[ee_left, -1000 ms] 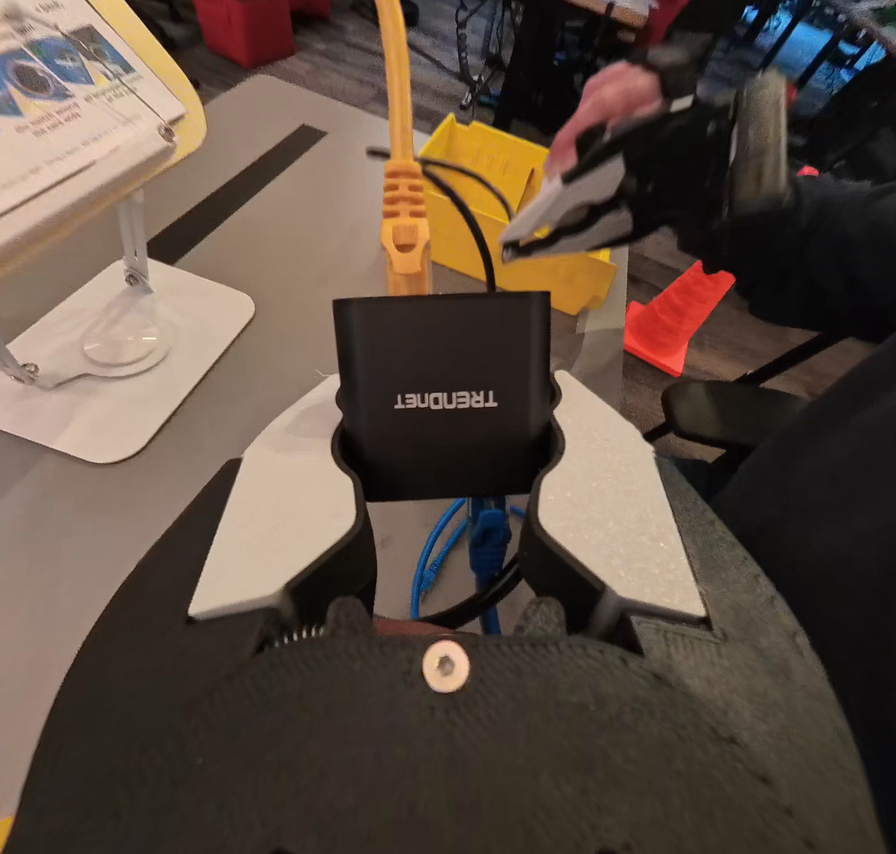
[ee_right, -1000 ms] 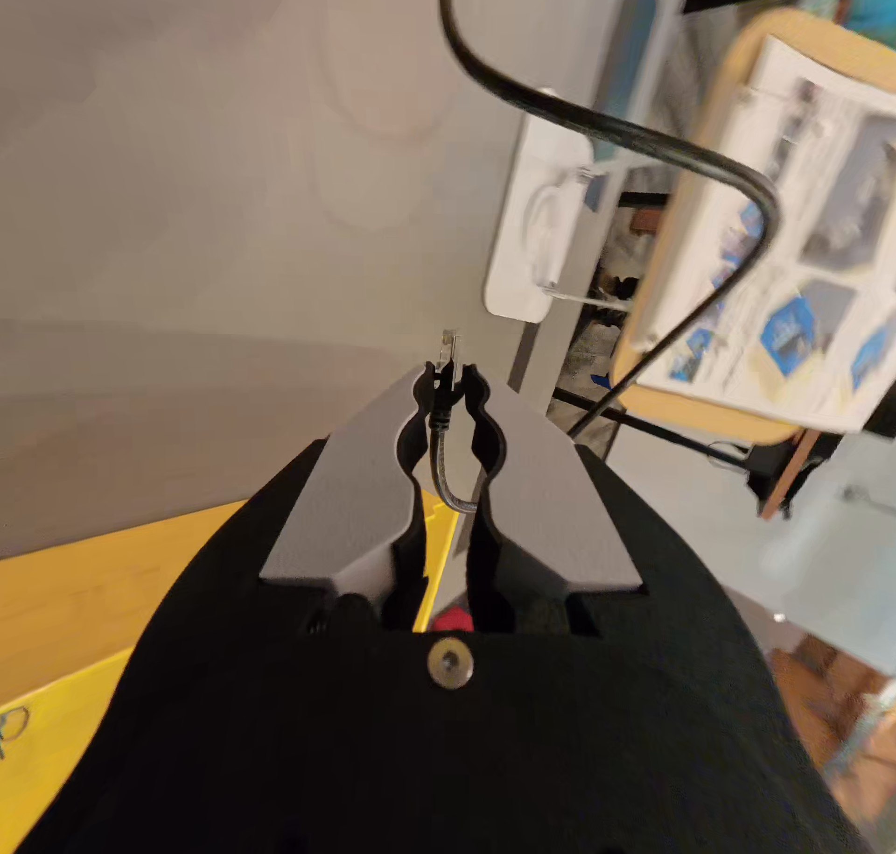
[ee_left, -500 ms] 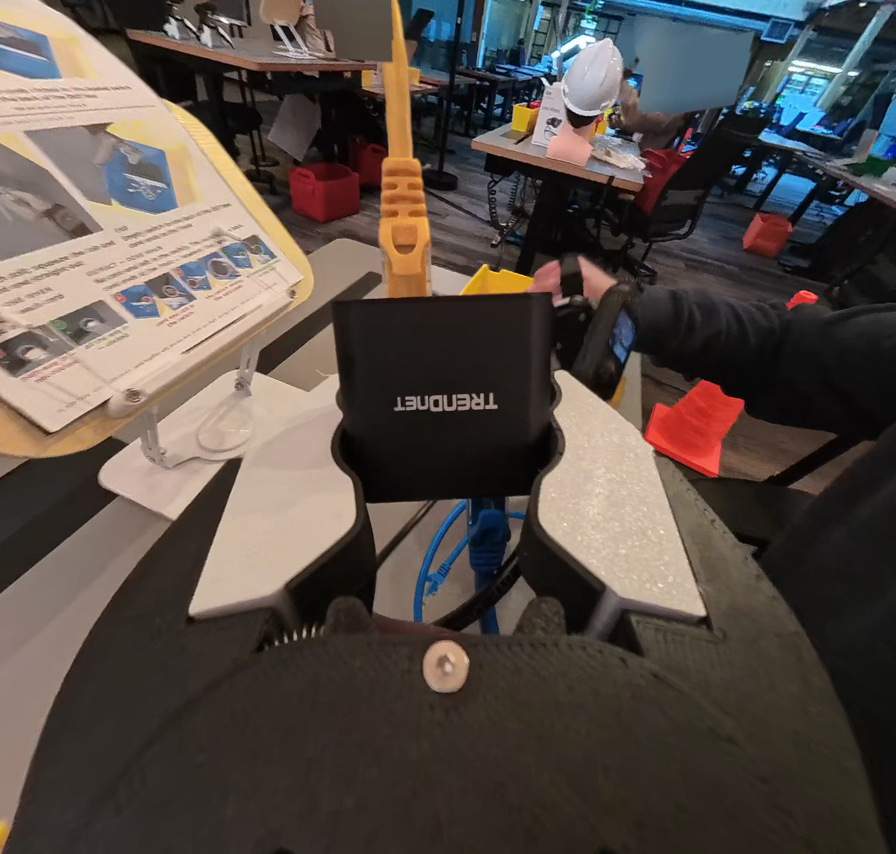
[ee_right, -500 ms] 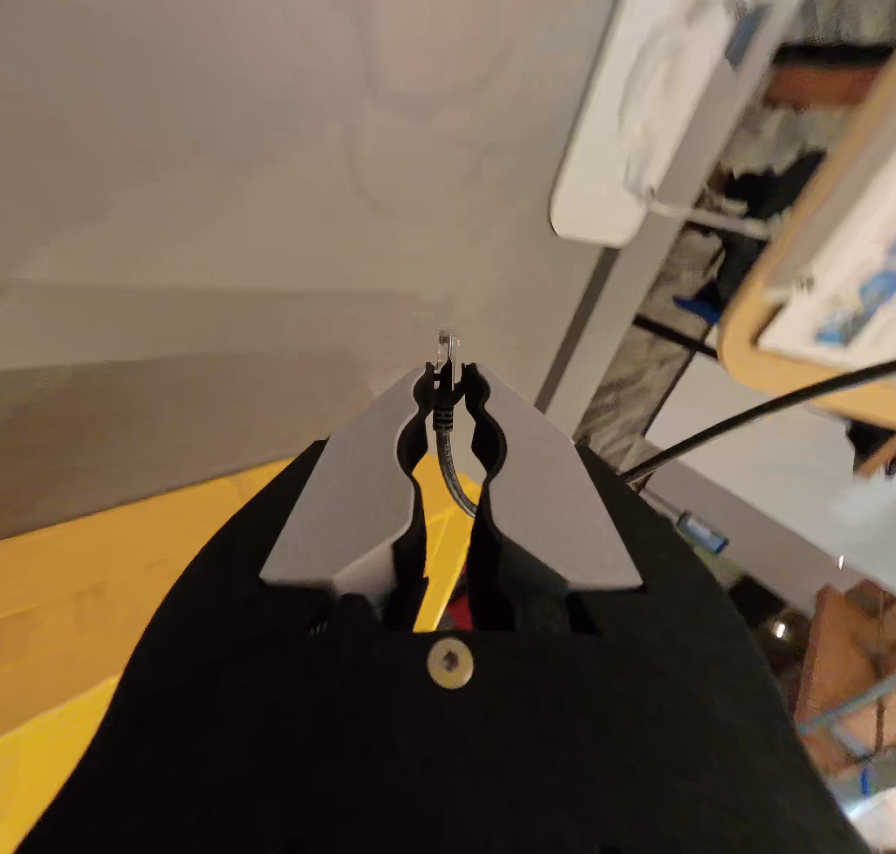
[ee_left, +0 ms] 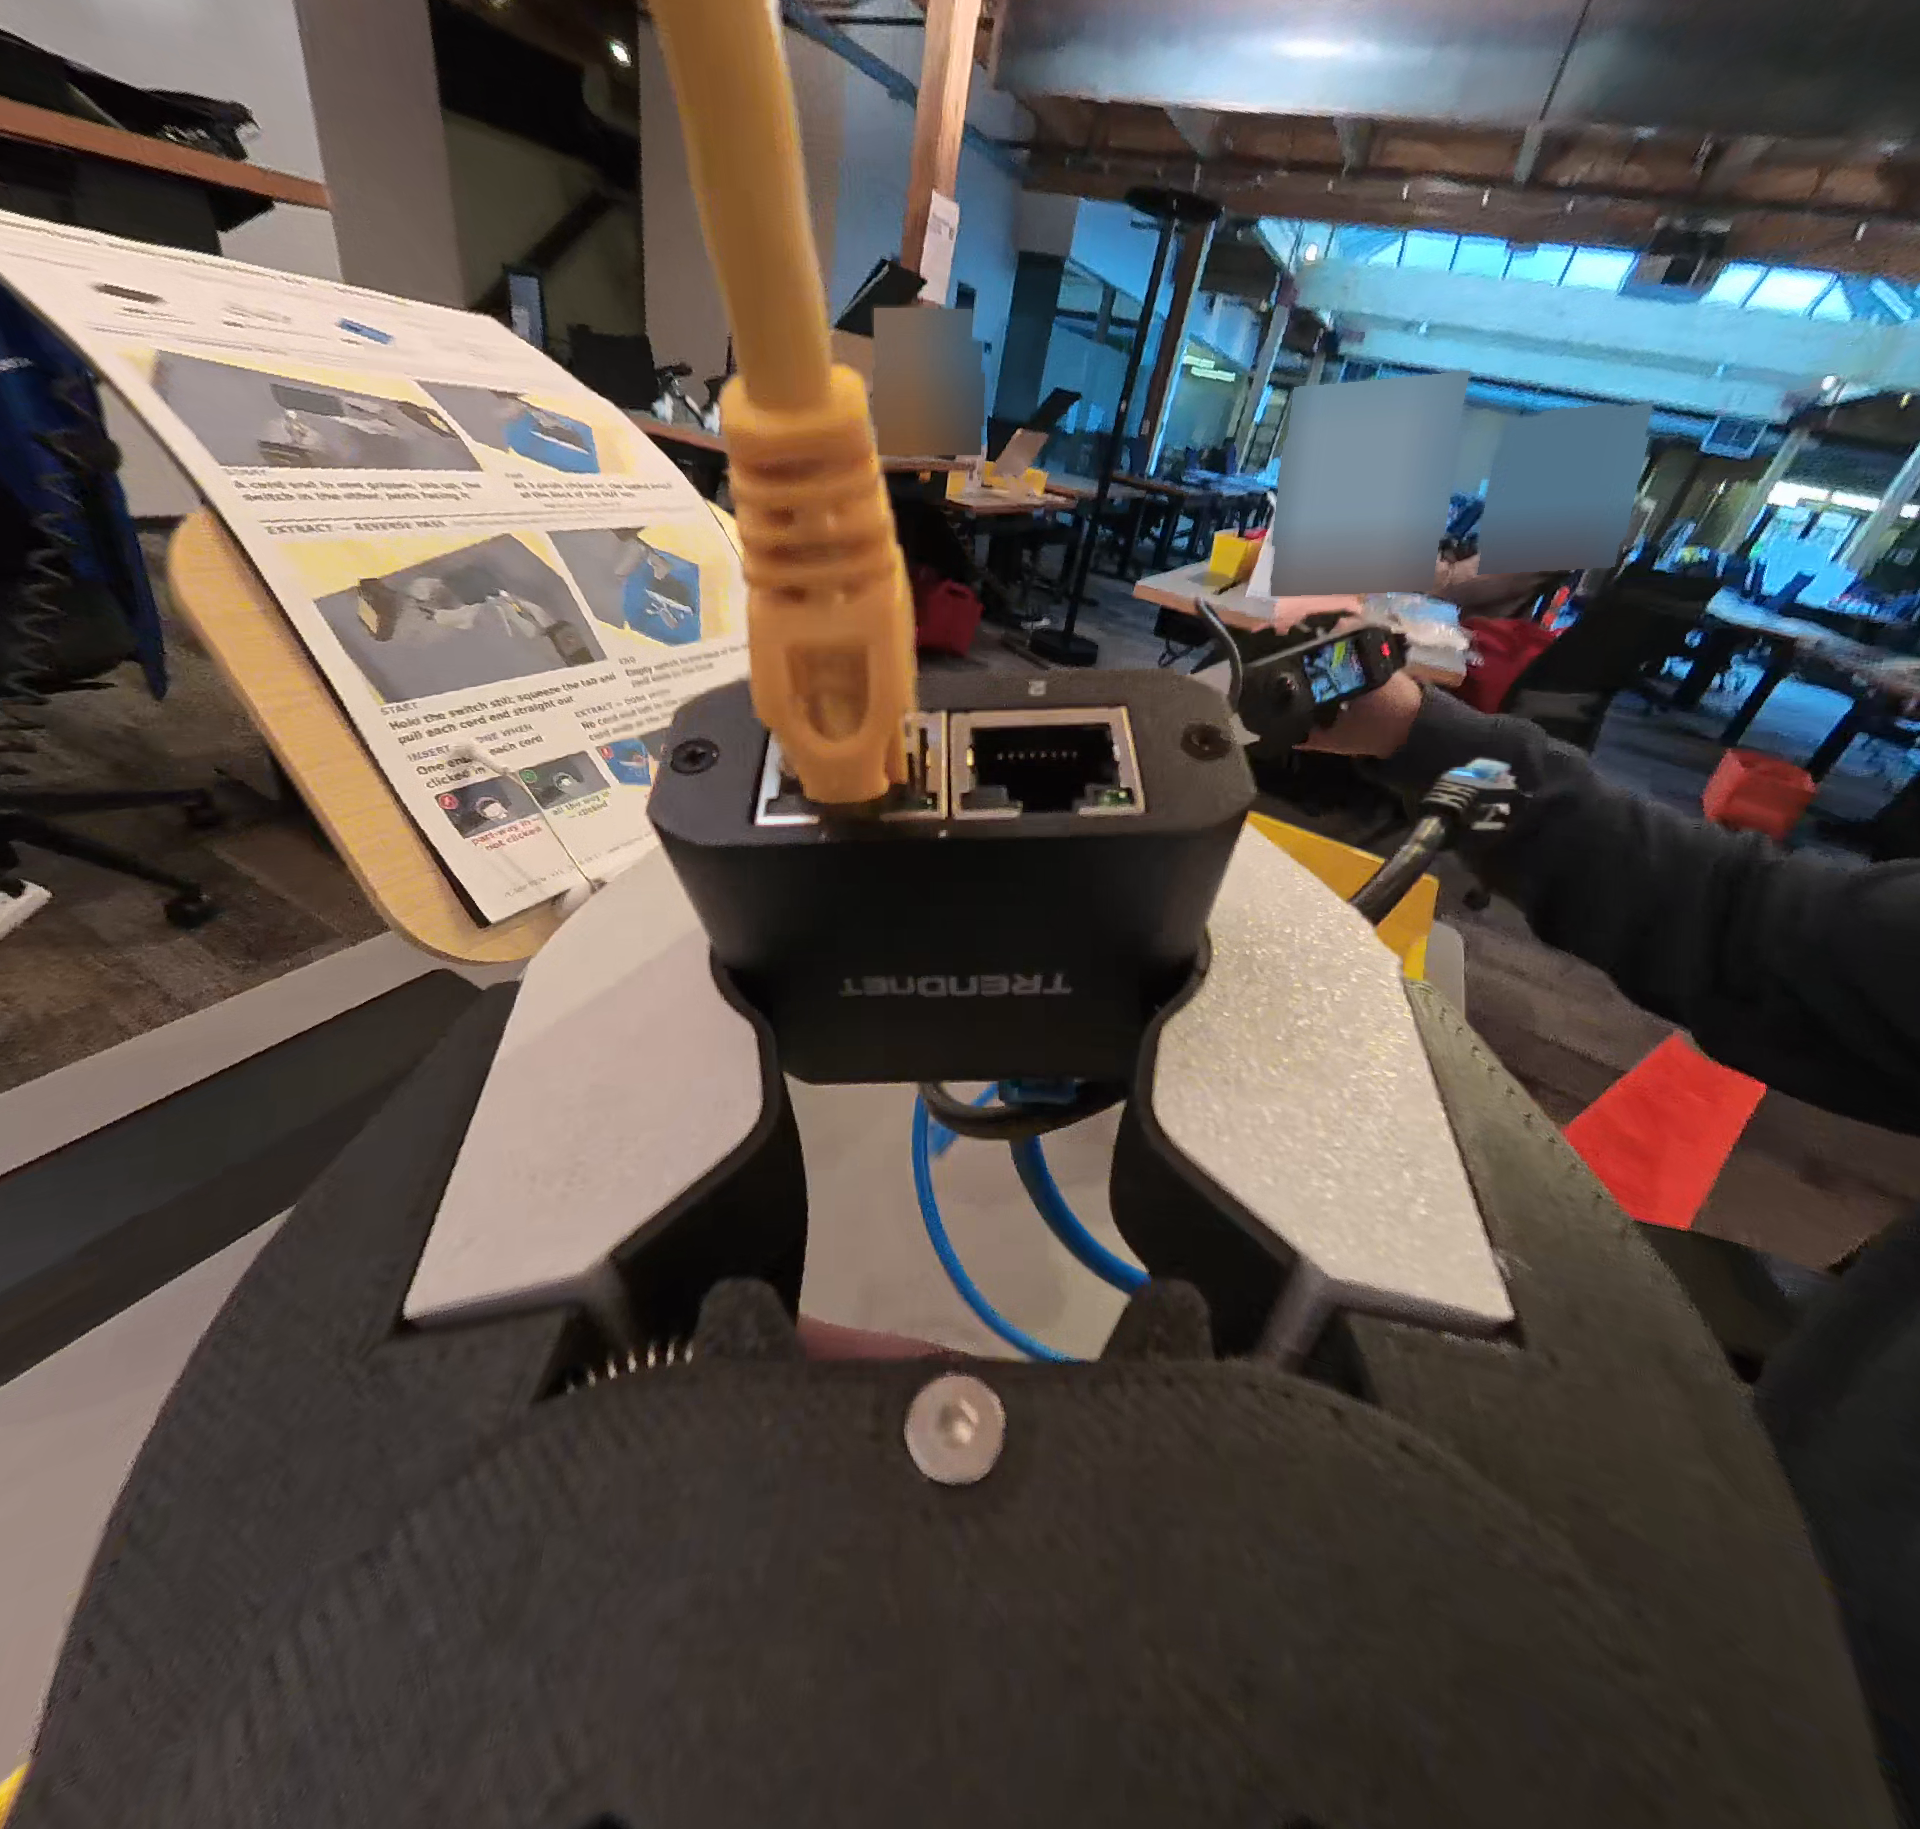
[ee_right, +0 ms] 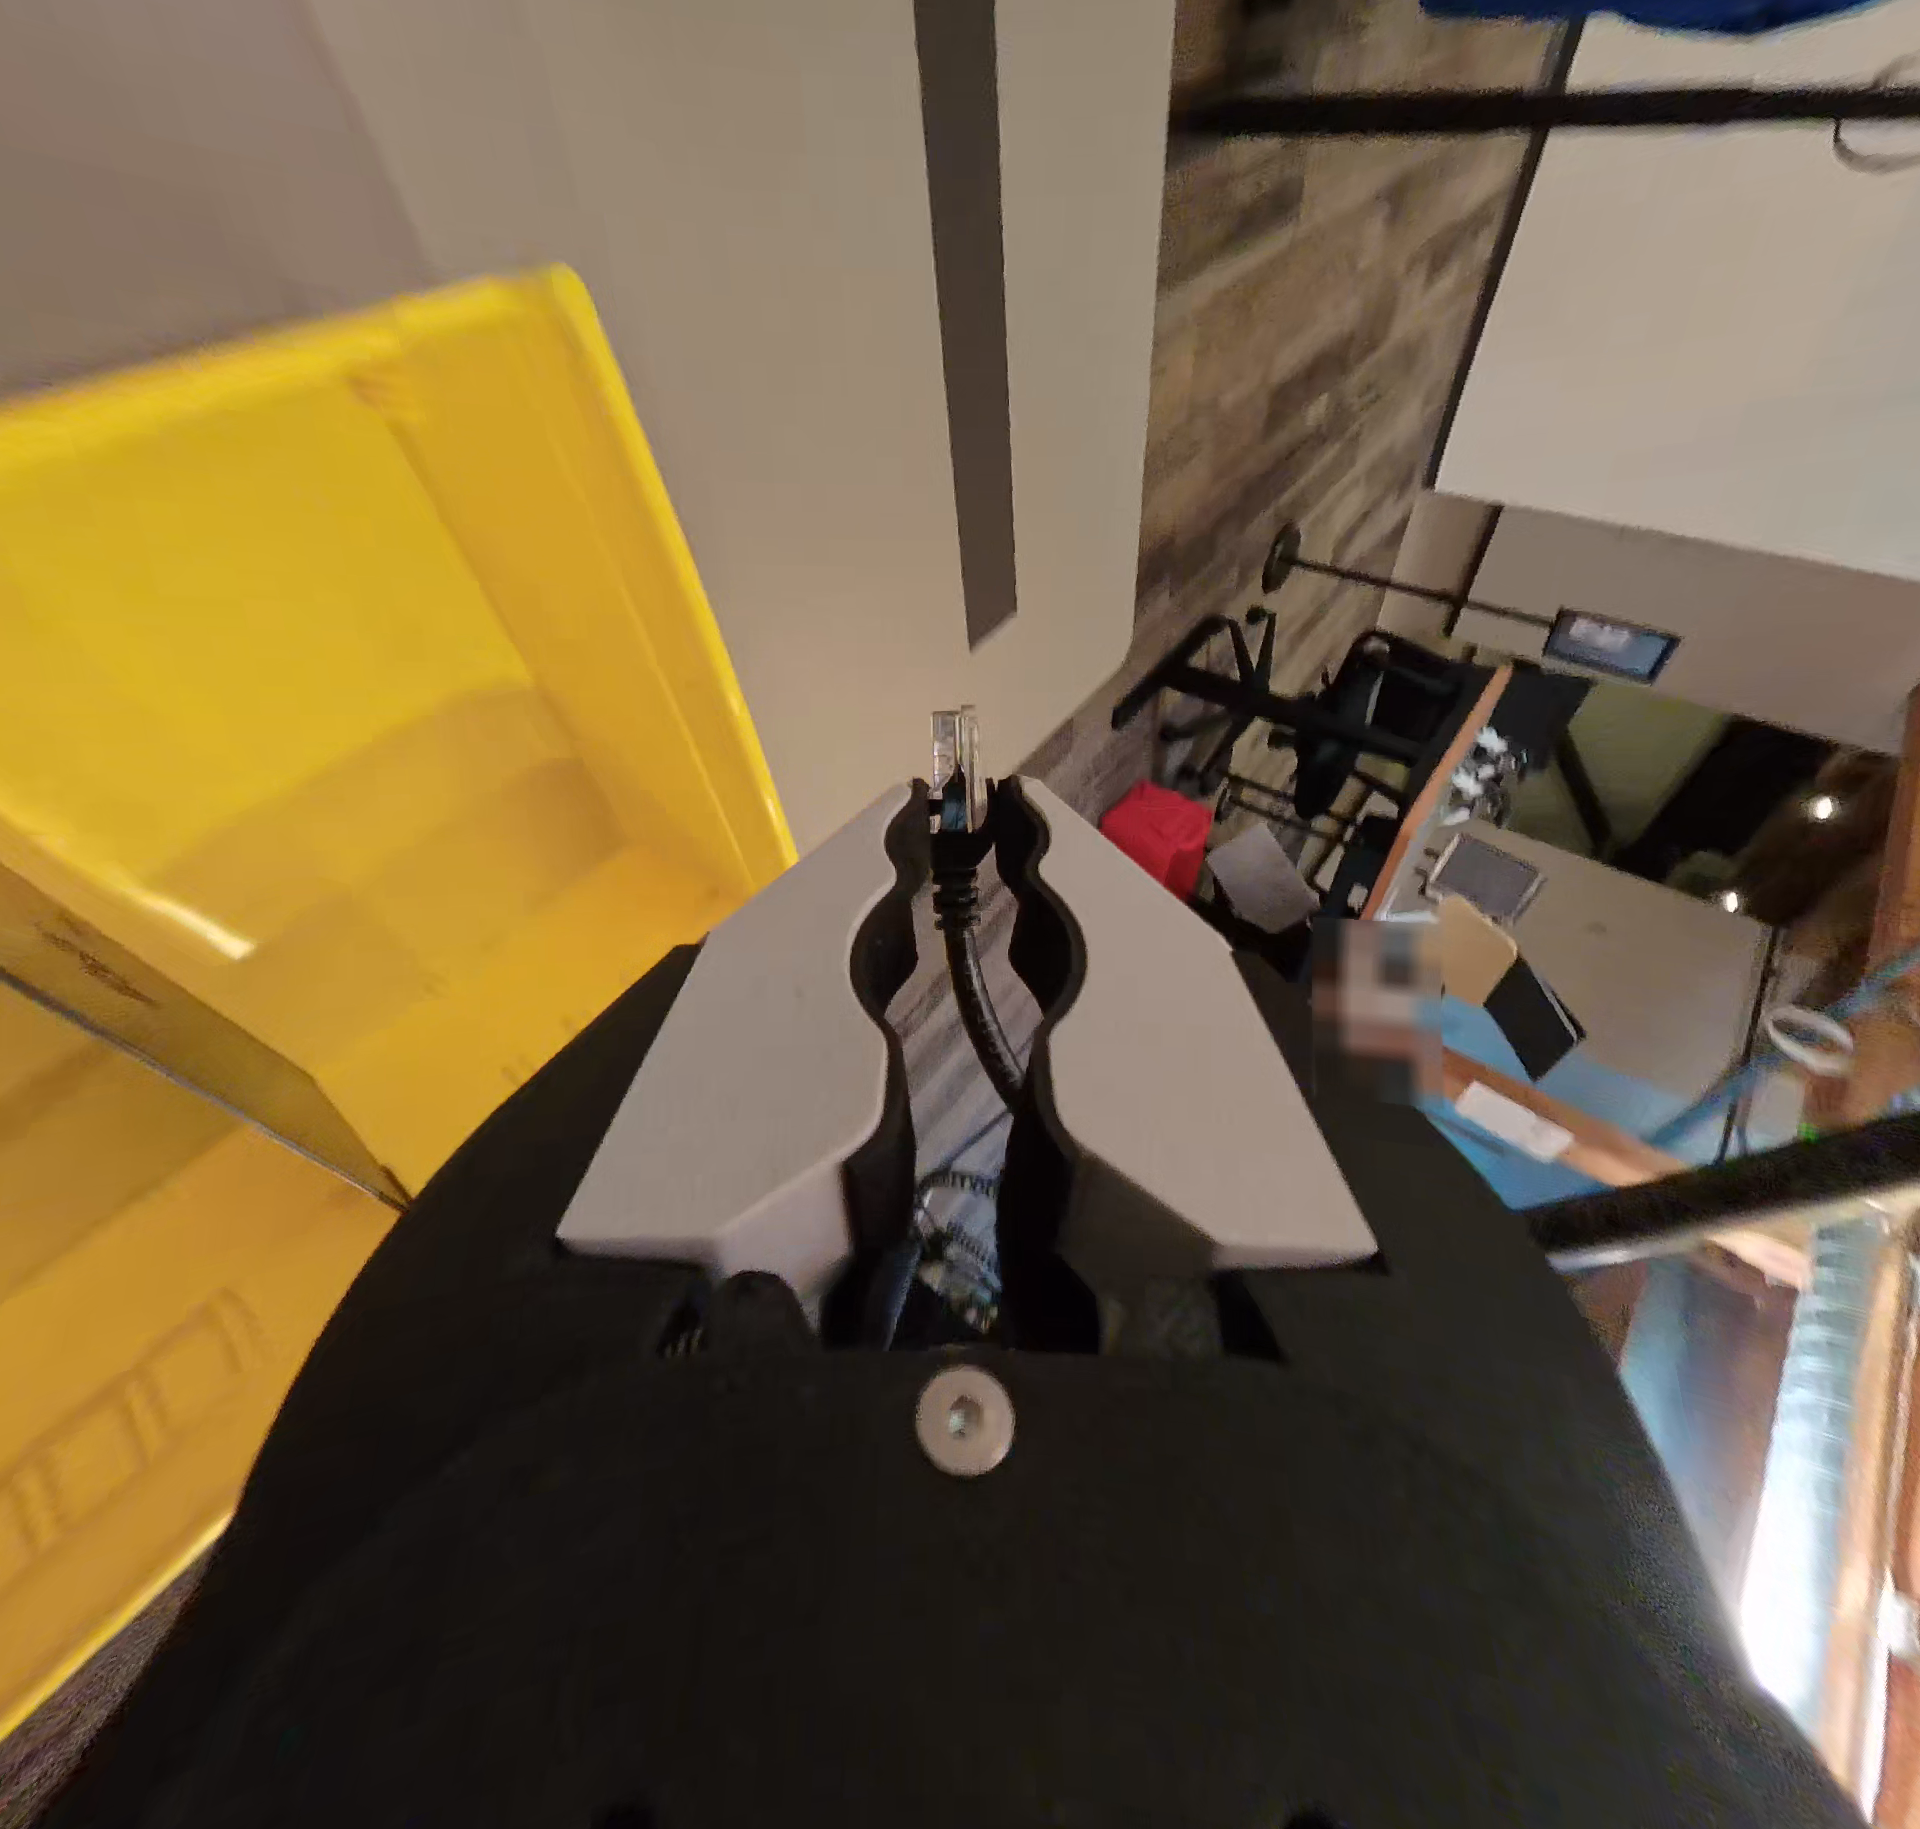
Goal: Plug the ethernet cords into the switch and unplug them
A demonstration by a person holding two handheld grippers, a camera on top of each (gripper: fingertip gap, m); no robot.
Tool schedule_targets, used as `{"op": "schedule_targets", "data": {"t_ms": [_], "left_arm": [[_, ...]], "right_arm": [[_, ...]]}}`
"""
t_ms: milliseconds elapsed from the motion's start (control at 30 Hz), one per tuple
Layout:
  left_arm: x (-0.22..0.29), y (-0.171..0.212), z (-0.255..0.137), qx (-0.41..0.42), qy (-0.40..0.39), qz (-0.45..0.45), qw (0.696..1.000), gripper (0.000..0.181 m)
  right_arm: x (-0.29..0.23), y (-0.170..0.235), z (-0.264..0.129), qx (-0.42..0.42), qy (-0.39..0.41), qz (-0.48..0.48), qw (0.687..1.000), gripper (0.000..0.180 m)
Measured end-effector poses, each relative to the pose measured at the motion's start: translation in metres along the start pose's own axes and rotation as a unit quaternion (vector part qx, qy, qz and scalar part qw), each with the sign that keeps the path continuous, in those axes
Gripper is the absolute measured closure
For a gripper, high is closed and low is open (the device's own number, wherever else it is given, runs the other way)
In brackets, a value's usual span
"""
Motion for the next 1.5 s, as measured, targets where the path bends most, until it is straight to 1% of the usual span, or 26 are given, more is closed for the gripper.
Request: {"op": "schedule_targets", "data": {"t_ms": [67,167,267,300,333,367,400,433,500,600,667,733,800,833,967,1033,1100,1133,1167,1200,1233,1300,1367,1400,1467,1500], "left_arm": [[-0.005,-0.003,-0.008,0.013,-0.005,-0.005,1.000,0.109],[-0.011,-0.004,-0.016,0.026,-0.009,-0.008,1.000,0.106],[-0.017,0.003,-0.014,0.015,-0.014,-0.012,1.000,0.107],[-0.014,0.006,-0.010,0.009,-0.009,-0.009,1.000,0.109],[-0.009,0.011,-0.004,-0.005,-0.004,-0.001,1.000,0.107],[-0.005,0.015,0.002,-0.017,-0.003,0.008,1.000,0.107],[-0.003,0.019,0.008,-0.029,-0.002,0.013,0.999,0.109],[0.000,0.024,0.016,-0.044,0.001,0.015,0.999,0.107],[0.010,0.036,0.035,-0.074,0.016,0.018,0.997,0.109],[0.031,0.058,0.062,-0.122,0.045,0.035,0.991,0.107],[0.047,0.073,0.079,-0.144,0.071,0.038,0.986,0.106],[0.059,0.086,0.093,-0.165,0.090,0.042,0.981,0.107],[0.069,0.093,0.104,-0.171,0.107,0.041,0.978,0.107],[0.075,0.099,0.108,-0.180,0.117,0.046,0.976,0.107],[0.095,0.123,0.124,-0.212,0.153,0.052,0.964,0.106],[0.100,0.127,0.128,-0.211,0.160,0.049,0.963,0.106],[0.106,0.133,0.131,-0.217,0.162,0.069,0.960,0.107],[0.109,0.136,0.133,-0.216,0.159,0.075,0.961,0.107],[0.111,0.137,0.135,-0.211,0.161,0.075,0.961,0.107],[0.111,0.137,0.136,-0.207,0.161,0.078,0.962,0.107],[0.110,0.140,0.137,-0.210,0.159,0.085,0.961,0.107],[0.109,0.144,0.136,-0.217,0.161,0.095,0.958,0.107],[0.112,0.151,0.133,-0.232,0.166,0.109,0.952,0.107],[0.111,0.156,0.131,-0.244,0.163,0.121,0.948,0.107],[0.111,0.163,0.129,-0.252,0.170,0.121,0.945,0.107],[0.109,0.166,0.129,-0.255,0.168,0.120,0.945,0.107]], "right_arm": [[0.006,0.021,0.002,-0.022,0.007,0.014,1.000,0.170],[0.017,0.040,-0.003,-0.021,0.019,0.040,0.999,0.170],[0.032,0.041,-0.024,0.009,0.034,0.075,0.997,0.170],[0.035,0.033,-0.035,0.043,0.033,0.086,0.995,0.170],[0.038,0.023,-0.048,0.063,0.040,0.084,0.994,0.170],[0.039,0.008,-0.062,0.079,0.043,0.071,0.993,0.170],[0.037,-0.015,-0.079,0.115,0.041,0.055,0.991,0.171],[0.034,-0.040,-0.093,0.141,0.042,0.036,0.988,0.170],[0.021,-0.092,-0.118,0.188,0.037,-0.014,0.981,0.171],[0.003,-0.163,-0.144,0.254,0.027,-0.059,0.965,0.171],[-0.011,-0.205,-0.149,0.297,-0.004,-0.072,0.952,0.171],[-0.028,-0.238,-0.143,0.307,-0.028,-0.093,0.947,0.171],[-0.050,-0.271,-0.137,0.337,-0.077,-0.095,0.934,0.171],[-0.060,-0.283,-0.129,0.339,-0.095,-0.093,0.931,0.171],[-0.103,-0.326,-0.113,0.383,-0.192,-0.076,0.900,0.171],[-0.111,-0.343,-0.116,0.422,-0.271,0.002,0.865,0.171],[-0.110,-0.351,-0.111,0.443,-0.305,0.058,0.841,0.170],[-0.109,-0.355,-0.114,0.464,-0.333,0.095,0.815,0.171],[-0.107,-0.360,-0.121,0.489,-0.368,0.134,0.779,0.171],[-0.105,-0.363,-0.123,0.501,-0.384,0.161,0.759,0.170],[-0.104,-0.363,-0.118,0.496,-0.378,0.174,0.762,0.170],[-0.105,-0.360,-0.104,0.479,-0.365,0.178,0.778,0.171],[-0.111,-0.348,-0.074,0.433,-0.326,0.159,0.825,0.170],[-0.117,-0.345,-0.067,0.426,-0.327,0.149,0.830,0.170],[-0.135,-0.343,-0.065,0.425,-0.360,0.126,0.821,0.170],[-0.140,-0.341,-0.066,0.425,-0.363,0.117,0.821,0.169]]}}
Point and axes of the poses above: each gripper's, where its closed fingertips meet, z out along the fingers, y out of its underside, x = y × z across the jaws, the point moved 1 cm from there along -z, back along the fingers, and after that the axes turned 7 degrees about -z, right-handed, at the moved point
